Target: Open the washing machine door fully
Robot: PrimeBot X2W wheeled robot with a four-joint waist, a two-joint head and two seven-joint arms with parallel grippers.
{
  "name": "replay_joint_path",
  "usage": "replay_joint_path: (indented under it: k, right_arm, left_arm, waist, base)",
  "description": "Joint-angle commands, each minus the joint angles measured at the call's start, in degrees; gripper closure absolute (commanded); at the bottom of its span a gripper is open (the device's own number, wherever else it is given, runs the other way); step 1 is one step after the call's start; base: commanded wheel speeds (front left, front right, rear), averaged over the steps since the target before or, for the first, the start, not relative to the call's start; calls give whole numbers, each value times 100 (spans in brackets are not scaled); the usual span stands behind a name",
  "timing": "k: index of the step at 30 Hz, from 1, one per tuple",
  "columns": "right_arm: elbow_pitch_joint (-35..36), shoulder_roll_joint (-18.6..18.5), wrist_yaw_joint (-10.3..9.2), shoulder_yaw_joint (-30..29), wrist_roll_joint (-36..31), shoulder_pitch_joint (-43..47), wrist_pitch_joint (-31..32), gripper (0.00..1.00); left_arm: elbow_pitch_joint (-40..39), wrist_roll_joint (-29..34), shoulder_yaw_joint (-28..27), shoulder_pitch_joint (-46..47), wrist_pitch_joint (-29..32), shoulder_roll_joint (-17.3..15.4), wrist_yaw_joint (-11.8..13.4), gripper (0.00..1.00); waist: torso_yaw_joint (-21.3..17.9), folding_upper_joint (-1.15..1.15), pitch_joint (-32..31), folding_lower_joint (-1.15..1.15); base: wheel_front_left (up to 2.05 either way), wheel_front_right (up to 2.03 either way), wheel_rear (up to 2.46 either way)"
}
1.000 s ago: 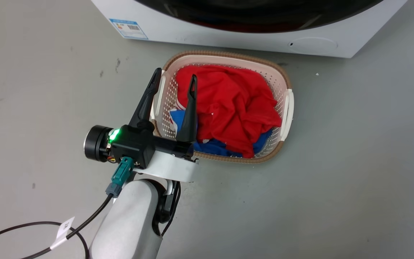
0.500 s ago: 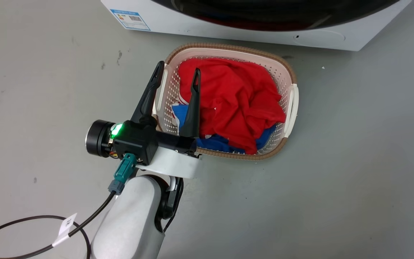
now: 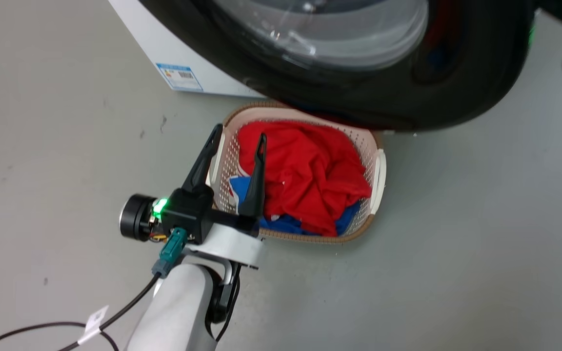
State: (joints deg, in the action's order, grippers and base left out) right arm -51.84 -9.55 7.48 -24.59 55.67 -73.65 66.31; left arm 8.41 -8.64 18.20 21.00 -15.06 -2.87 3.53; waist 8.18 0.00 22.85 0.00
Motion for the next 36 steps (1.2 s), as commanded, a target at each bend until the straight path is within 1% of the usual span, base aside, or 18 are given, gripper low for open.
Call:
replay_joint_path:
  k: [1, 11, 17, 20, 24, 29, 33, 36]
  right_arm:
    - [62, 88, 2, 30, 52, 113, 57, 100]
    - [1127, 569, 2, 267, 357, 1564, 707, 100]
    - [1658, 676, 1, 477, 671, 2403, 964, 100]
    - [1808, 689, 2, 801, 1045, 2743, 1017, 100]
    - [1976, 683, 1, 1382, 1537, 3152, 880, 100]
    - [2186, 678, 2, 2001, 1900, 3504, 606, 100]
    - [2317, 680, 1, 2299, 2059, 3686, 390, 100]
    - [2459, 674, 2, 2327, 2030, 3786, 70, 100]
  left_arm:
    - [17, 53, -19, -94, -18, -3, -18, 0]
    - [231, 143, -212, -685, -18, -3, -274, 0]
    - [318, 163, -331, -999, -18, -7, -387, 0]
    - [334, 181, -391, -1108, -18, -12, -431, 0]
    - [312, 198, -464, -1226, -18, -12, -453, 0]
    - [308, 227, -506, -1281, -18, -12, -491, 0]
    - [301, 225, -538, -1309, -18, -9, -476, 0]
    - [303, 213, -559, -1328, -18, -8, -464, 0]
  waist:
    - [-35, 0, -185, 0]
    - [-74, 0, -896, 0]
    - [-53, 0, -1266, 0]
    - [-37, 0, -1378, 0]
    - [-34, 0, -1457, 0]
    - [-20, 0, -1503, 0]
    - [-29, 0, -1531, 0]
    - [-60, 0, -1562, 0]
  base:
    - [0, 0, 0]
    - [0, 0, 0]
    - [0, 0, 0]
    - [0, 0, 0]
    - [0, 0, 0]
    - [0, 0, 0]
    - [0, 0, 0]
    - [0, 0, 0]
